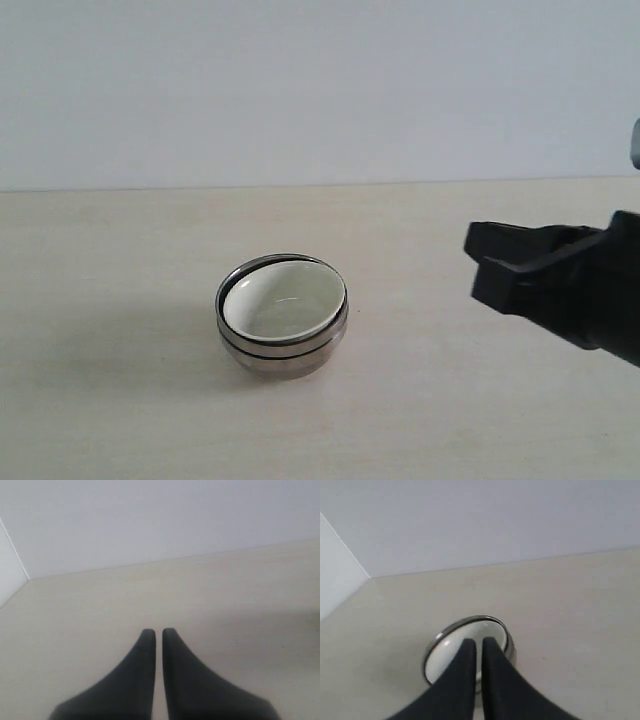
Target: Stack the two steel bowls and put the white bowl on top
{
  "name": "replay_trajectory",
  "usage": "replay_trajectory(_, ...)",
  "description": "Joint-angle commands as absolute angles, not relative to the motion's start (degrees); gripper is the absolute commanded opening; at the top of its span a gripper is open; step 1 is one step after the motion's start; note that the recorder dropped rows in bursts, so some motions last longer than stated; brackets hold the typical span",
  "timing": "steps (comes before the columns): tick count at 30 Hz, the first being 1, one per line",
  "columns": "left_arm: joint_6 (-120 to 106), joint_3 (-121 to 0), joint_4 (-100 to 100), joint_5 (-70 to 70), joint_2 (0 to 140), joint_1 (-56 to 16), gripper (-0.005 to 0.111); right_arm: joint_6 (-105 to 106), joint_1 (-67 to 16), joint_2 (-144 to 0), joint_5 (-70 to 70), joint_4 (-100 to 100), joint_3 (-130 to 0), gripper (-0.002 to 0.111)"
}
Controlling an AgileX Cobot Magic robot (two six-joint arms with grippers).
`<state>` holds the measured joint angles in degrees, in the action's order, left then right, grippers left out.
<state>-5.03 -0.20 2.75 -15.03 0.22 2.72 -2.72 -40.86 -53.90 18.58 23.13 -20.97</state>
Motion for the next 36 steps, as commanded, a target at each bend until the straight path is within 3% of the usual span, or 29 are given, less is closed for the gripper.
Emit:
replay_trajectory(1,-4.47,0.0,2.36,-14.61,0.0,2.73,0.004,2.43,-30.12,-44.55,5.4,22.84,-20.34,0.0)
replay_trajectory(6,-4.47,0.0,2.36,-14.61,0.0,2.73,0.004,2.58,-19.73,-33.53,7.74,22.84,-13.2,0.0)
replay_trajectory(11,-4.47,0.0,2.36,-14.61,0.0,2.73,0.004,3.28,-14.82,-22.7,10.04,22.84,-4.01,0.0)
replay_trajectory(25,-4.47,0.0,2.36,-14.61,0.0,2.73,0.004,10.83,-8.18,-0.14,-3.32,22.79,0.0,0.0)
replay_trajectory(36,-4.47,0.0,2.36,-14.61,0.0,2.73,0.004,16.53,-5.72,-0.83,-14.4,21.42,0.0,0.0)
